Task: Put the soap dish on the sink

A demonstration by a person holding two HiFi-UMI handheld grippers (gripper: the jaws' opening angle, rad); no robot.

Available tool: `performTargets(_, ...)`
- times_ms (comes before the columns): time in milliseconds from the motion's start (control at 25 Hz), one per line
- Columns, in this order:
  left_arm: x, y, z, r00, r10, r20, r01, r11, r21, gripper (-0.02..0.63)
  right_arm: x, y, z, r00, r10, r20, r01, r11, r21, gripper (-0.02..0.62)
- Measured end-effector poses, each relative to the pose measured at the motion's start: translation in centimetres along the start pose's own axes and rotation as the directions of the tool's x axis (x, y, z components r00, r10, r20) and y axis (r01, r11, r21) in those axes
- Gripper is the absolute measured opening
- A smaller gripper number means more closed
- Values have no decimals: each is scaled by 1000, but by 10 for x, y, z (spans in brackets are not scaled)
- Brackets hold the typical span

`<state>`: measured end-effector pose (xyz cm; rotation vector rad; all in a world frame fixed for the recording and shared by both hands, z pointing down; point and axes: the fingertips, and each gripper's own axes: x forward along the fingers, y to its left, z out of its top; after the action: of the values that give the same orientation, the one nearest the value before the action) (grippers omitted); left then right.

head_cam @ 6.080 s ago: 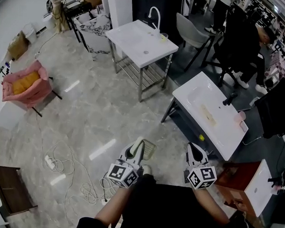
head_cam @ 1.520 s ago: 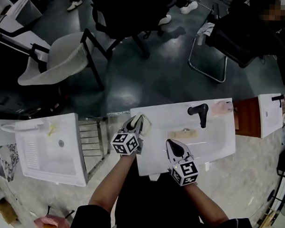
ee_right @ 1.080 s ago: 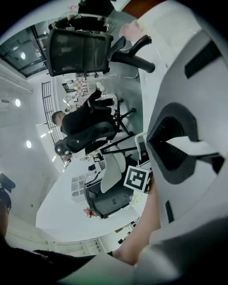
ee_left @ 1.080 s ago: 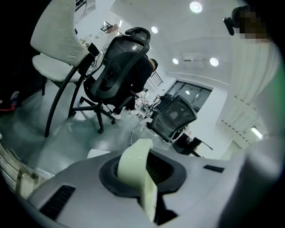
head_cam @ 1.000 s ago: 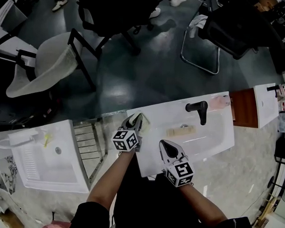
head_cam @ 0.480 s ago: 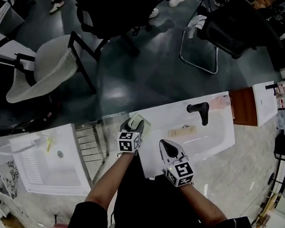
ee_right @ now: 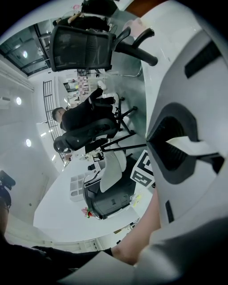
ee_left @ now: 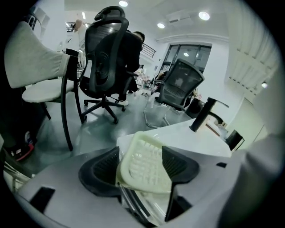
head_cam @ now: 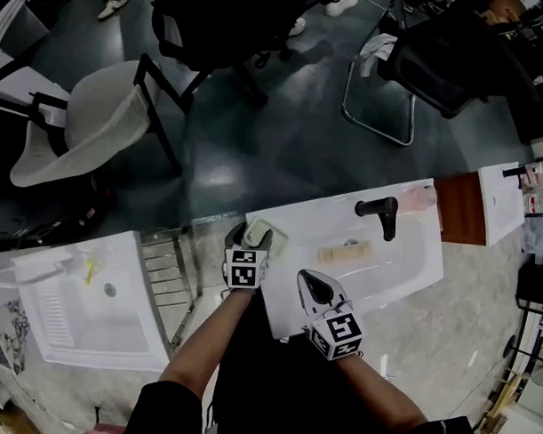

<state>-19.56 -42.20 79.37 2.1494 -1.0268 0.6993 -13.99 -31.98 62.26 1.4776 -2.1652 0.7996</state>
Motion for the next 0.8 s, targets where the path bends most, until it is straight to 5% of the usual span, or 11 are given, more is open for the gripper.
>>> performTargets(440, 5, -1, -1, 999, 33, 0, -33, 997, 76, 287, -14, -11, -4, 999, -35, 7, 35, 999, 12, -2)
performTargets(800, -26, -10, 16, 993, 62, 102, -68, 996, 58, 287, -39, -38, -2, 998, -38, 49, 36, 999, 34, -2)
